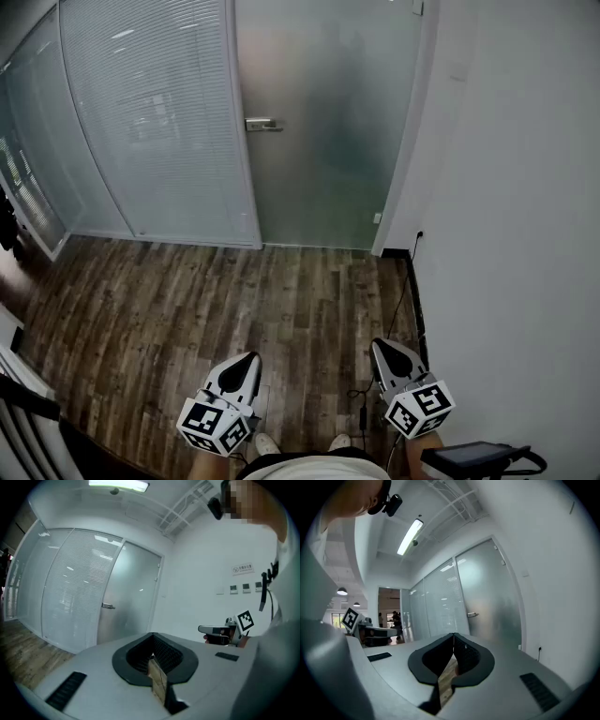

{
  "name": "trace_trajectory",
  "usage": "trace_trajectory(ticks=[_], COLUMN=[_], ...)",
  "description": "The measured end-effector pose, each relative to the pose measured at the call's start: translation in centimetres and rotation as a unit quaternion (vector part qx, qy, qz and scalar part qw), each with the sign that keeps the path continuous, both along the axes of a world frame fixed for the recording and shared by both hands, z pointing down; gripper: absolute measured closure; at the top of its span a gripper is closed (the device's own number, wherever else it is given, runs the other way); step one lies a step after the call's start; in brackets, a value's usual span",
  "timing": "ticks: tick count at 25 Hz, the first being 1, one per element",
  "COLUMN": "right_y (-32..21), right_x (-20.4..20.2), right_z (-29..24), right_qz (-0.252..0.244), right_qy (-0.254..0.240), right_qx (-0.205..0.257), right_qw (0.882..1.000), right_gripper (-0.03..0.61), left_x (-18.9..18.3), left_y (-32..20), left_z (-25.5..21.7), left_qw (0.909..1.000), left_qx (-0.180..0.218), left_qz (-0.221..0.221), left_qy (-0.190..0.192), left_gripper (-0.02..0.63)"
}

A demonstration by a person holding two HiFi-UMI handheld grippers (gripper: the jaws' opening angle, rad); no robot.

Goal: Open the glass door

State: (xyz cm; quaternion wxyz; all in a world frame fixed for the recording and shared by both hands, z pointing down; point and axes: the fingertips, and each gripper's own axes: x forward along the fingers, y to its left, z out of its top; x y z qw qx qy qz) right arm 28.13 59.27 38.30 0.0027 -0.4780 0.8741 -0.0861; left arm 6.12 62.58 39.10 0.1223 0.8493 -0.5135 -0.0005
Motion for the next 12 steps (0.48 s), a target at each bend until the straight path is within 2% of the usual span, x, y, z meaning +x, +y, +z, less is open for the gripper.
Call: trace_trajectory(ticks=[12], right_y=[0.7], right_x=[5.6], right_z=[1.7], right_qz=[-0.034], right_qy=[-0.006], right_qx=[-0.013], right_qw=[0.999], right_gripper=[0.576], left_x=[5.7], left_y=[0.8], left_z=[0.5], left_qw=[0.9998], left_qx=[-0.001], left_qz=[-0.02], left_qy=[-0.008], left_gripper=[0.62])
